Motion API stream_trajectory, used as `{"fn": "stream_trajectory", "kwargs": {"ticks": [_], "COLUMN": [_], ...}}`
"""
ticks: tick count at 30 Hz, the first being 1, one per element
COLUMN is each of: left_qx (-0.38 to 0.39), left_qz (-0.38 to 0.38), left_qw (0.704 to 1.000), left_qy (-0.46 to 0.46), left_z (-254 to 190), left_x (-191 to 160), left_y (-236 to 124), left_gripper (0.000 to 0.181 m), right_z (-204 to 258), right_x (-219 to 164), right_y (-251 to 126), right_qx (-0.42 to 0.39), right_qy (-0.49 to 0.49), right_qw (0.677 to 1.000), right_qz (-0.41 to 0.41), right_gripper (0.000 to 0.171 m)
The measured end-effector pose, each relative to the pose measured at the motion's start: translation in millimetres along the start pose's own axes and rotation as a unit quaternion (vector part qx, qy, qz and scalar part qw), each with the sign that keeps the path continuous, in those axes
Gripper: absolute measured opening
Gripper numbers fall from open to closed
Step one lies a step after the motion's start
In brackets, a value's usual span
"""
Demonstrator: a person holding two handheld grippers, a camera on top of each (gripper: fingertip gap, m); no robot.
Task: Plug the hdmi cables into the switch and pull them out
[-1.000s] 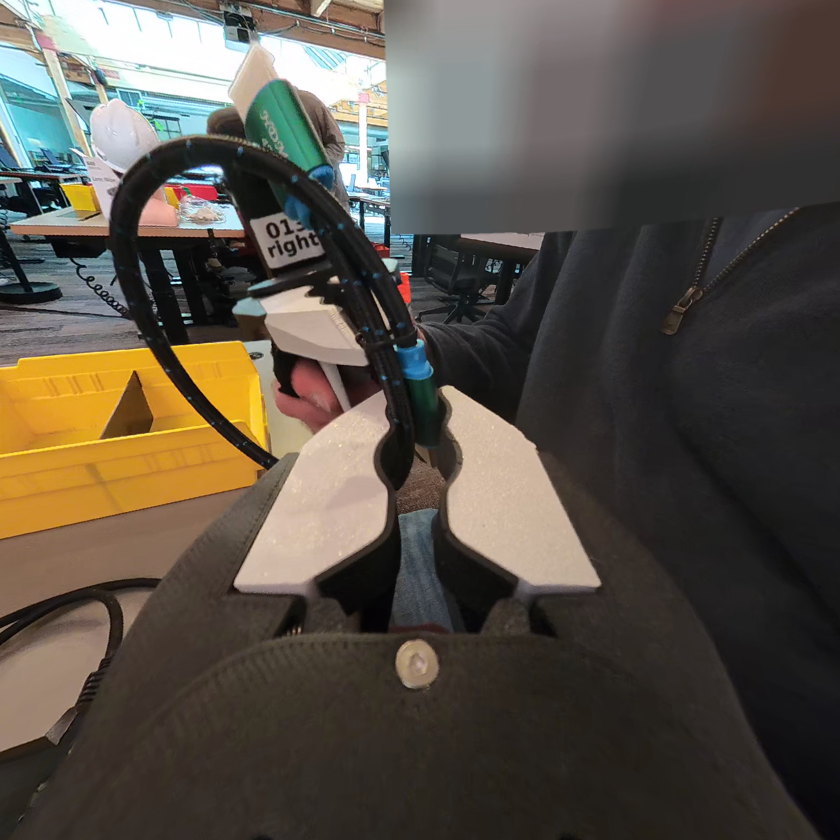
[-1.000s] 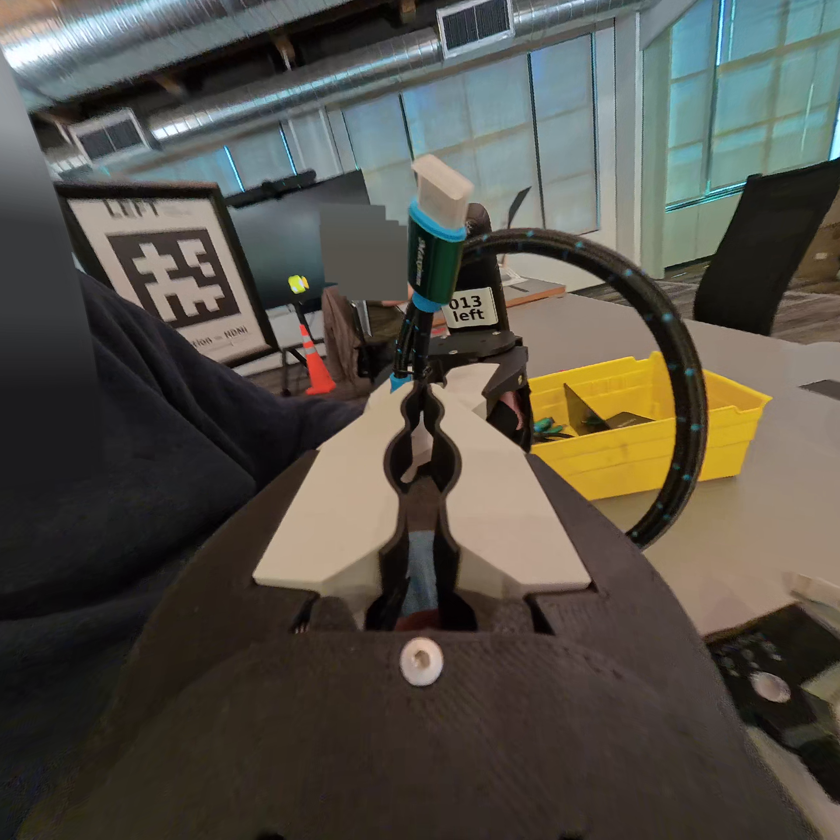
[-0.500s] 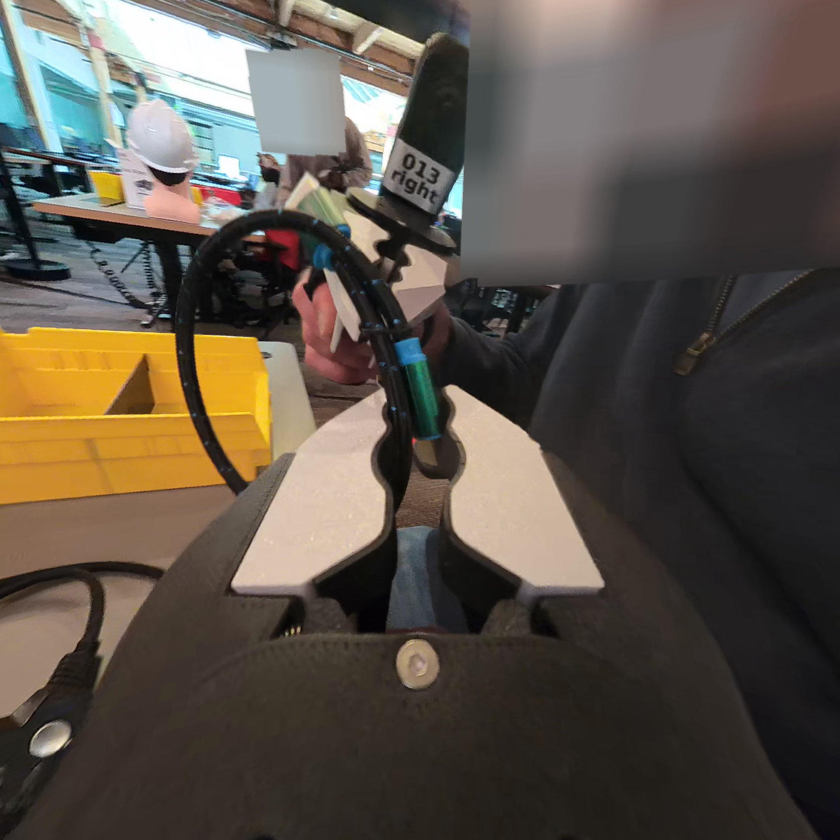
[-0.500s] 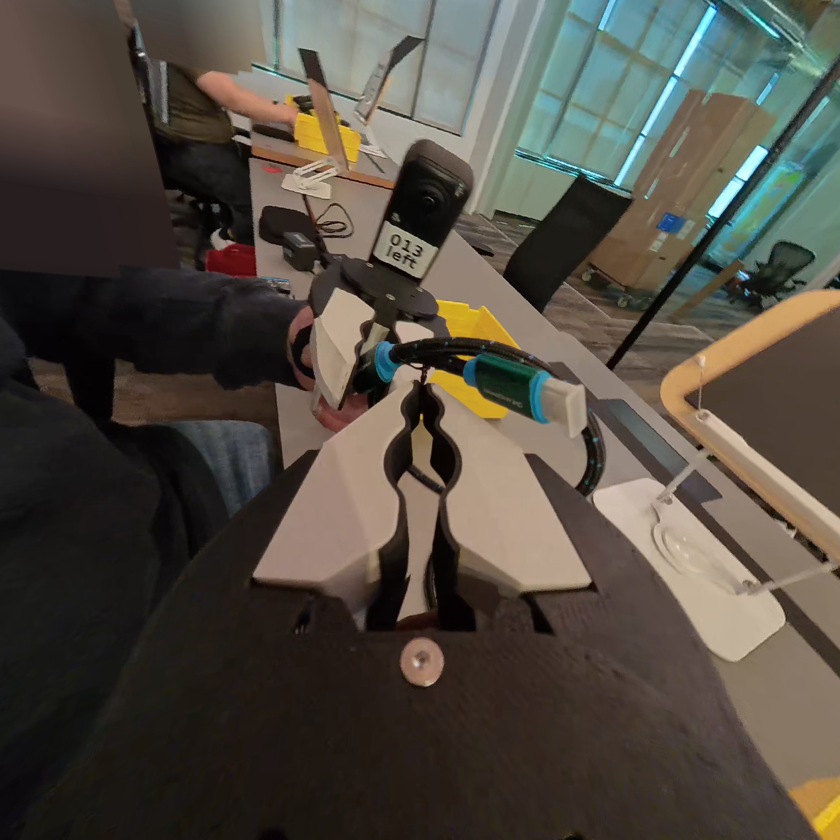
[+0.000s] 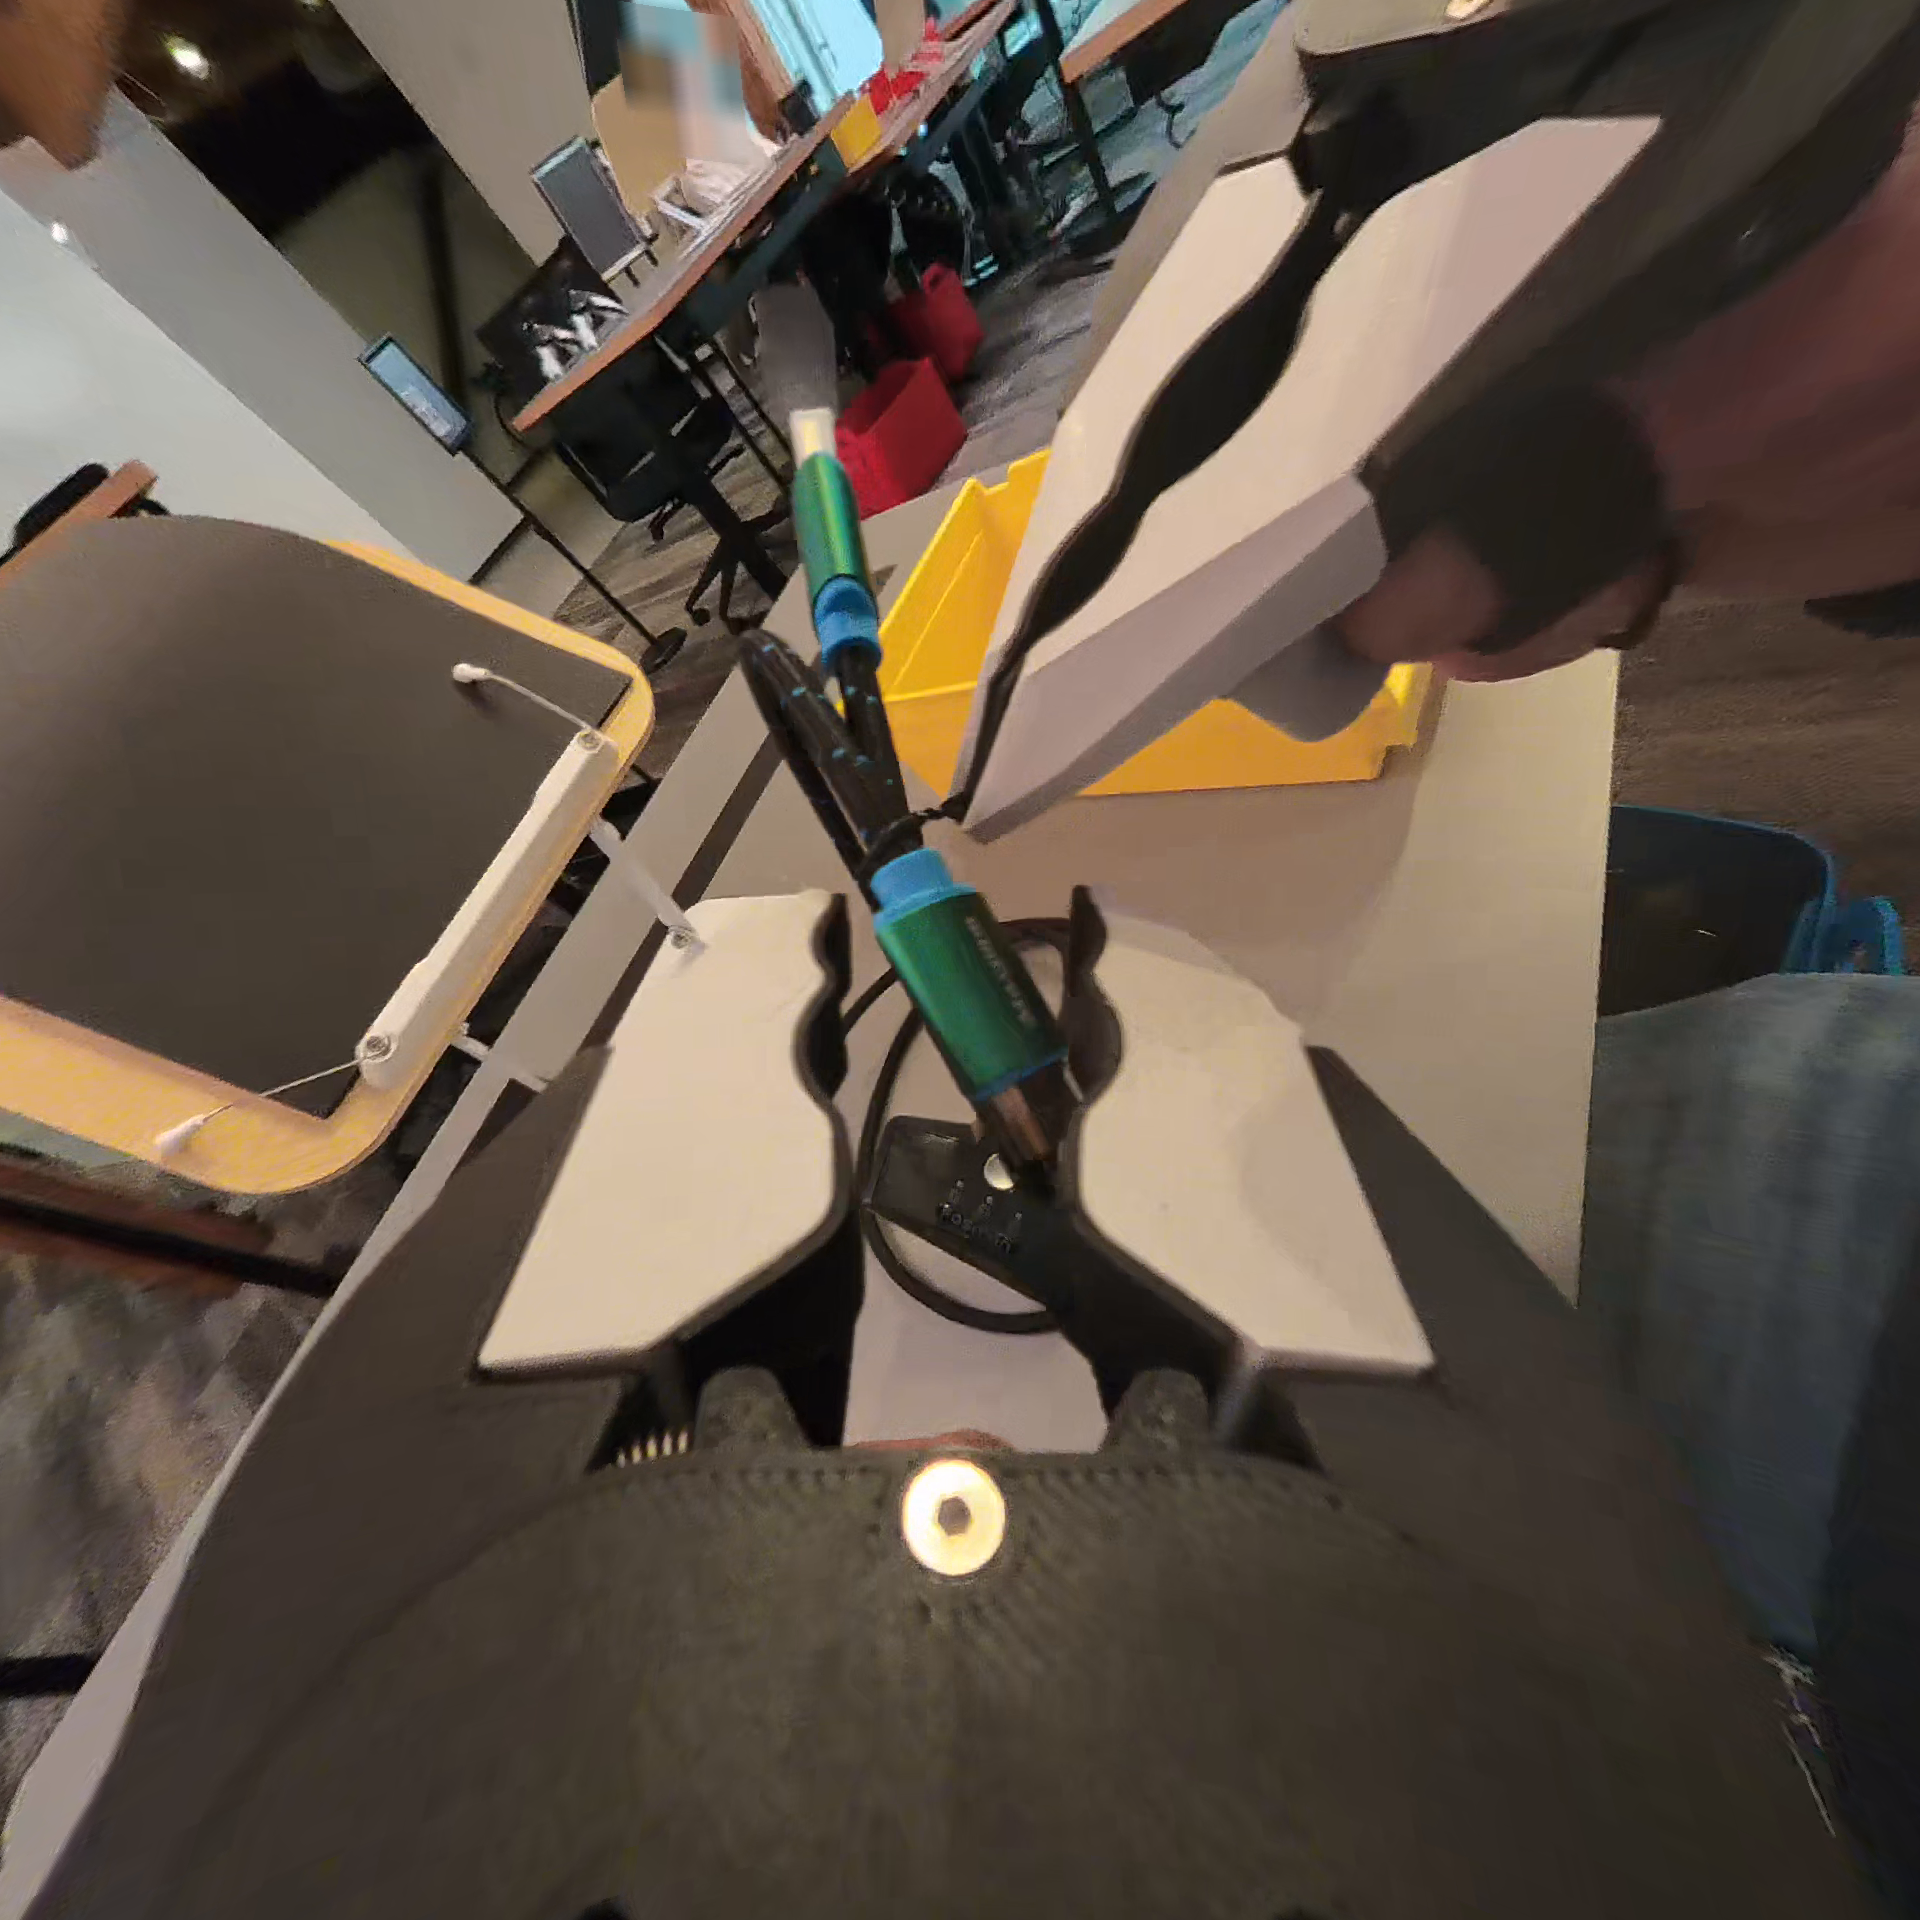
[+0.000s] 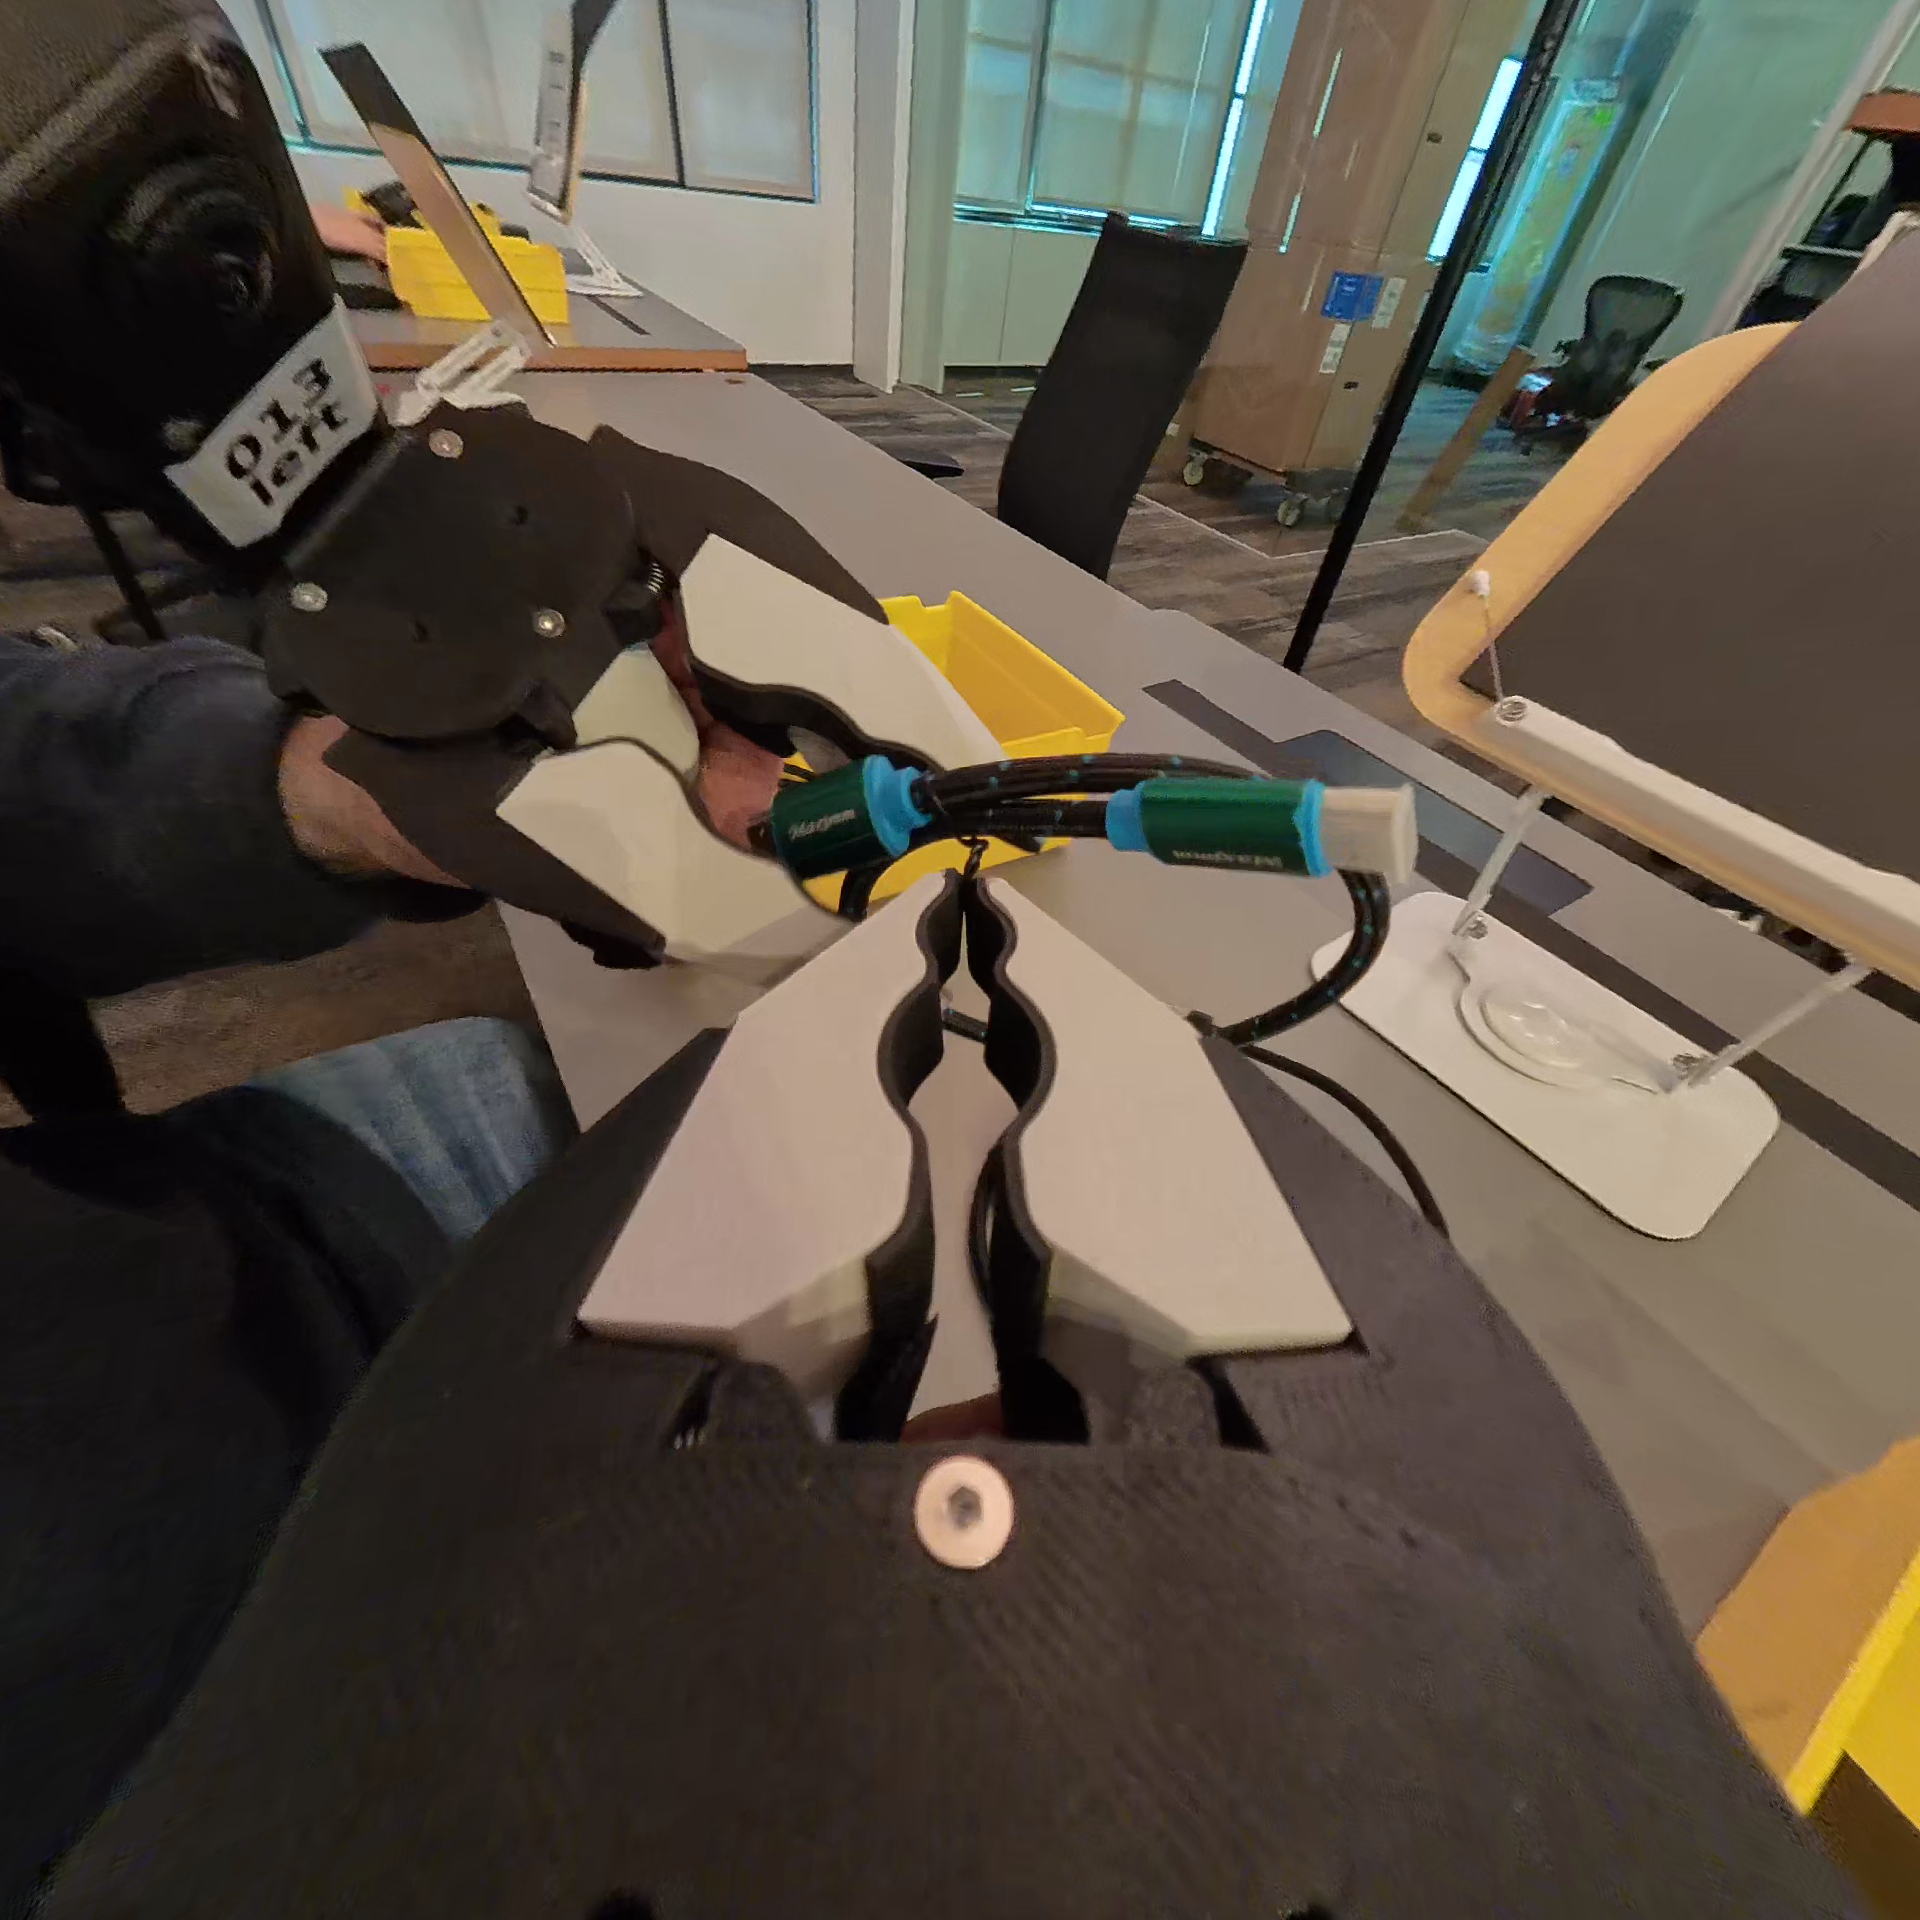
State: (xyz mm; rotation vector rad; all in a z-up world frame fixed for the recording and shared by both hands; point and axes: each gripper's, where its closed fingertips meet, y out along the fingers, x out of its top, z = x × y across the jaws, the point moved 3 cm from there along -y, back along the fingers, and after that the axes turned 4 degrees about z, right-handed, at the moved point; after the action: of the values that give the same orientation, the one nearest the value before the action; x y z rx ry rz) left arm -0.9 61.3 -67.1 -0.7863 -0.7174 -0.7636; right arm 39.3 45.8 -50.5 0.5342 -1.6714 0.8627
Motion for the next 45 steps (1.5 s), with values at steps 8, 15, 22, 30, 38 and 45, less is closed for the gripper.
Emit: {"fn": "stream_trajectory", "kwargs": {"ticks": [8, 15, 22, 30, 38, 45], "left_qx": [-0.014, -0.146, -0.153, -0.149, -0.165, -0.178], "left_qz": [-0.008, -0.107, -0.16, -0.135, -0.106, -0.079], "left_qw": [0.998, 0.949, 0.937, 0.936, 0.928, 0.926], "left_qy": [-0.065, -0.259, -0.271, -0.288, -0.318, -0.324], "left_z": [8, 8, 8, 6, 6, 1], "left_x": [1, 10, 17, 11, 10, 7], "left_y": [-4, -10, -15, -8, -7, -4], "left_gripper": [0.013, 0.013, 0.012, 0.012, 0.012, 0.012], "right_z": [2, 1, 5, 4, 6, 9], "right_x": [2, 11, 10, 10, 8, 7], "right_y": [-2, -7, -4, -6, -7, -3], "right_qx": [-0.006, 0.093, 0.27, -0.048, -0.207, -0.24], "right_qy": [-0.026, 0.099, 0.35, -0.078, -0.377, -0.47], "right_qw": [1.0, 0.985, 0.874, 0.993, 0.903, 0.848], "right_qz": [-0.009, -0.109, -0.204, -0.078, 0.013, 0.037], "right_gripper": [0.0, 0.0, 0.0, 0.02, 0.012, 0.009]}}
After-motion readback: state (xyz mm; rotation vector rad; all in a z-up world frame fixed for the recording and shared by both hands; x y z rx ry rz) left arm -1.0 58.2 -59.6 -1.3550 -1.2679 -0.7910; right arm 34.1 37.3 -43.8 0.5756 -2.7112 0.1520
